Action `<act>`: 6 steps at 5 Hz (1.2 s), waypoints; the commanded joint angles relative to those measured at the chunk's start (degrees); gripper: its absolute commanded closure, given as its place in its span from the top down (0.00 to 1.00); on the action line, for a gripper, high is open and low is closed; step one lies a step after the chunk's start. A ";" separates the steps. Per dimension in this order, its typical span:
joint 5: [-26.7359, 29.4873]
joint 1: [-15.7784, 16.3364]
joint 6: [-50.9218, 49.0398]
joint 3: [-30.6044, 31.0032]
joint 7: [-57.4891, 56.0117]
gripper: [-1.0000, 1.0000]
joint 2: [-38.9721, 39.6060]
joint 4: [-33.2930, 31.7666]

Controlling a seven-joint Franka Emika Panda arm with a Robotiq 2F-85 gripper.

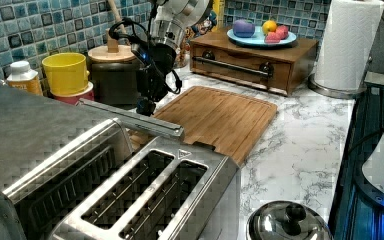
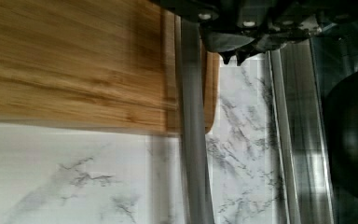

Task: Close the oven.

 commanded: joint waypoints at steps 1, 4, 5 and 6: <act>0.37 8.28 -0.99 7.40 6.06 0.00 -10.82 9.43; -11.18 15.73 6.77 9.53 13.65 0.00 -16.19 10.38; -21.51 19.73 9.24 9.56 21.35 0.00 -15.70 11.73; -31.98 23.12 9.97 9.52 29.80 0.00 -14.63 13.59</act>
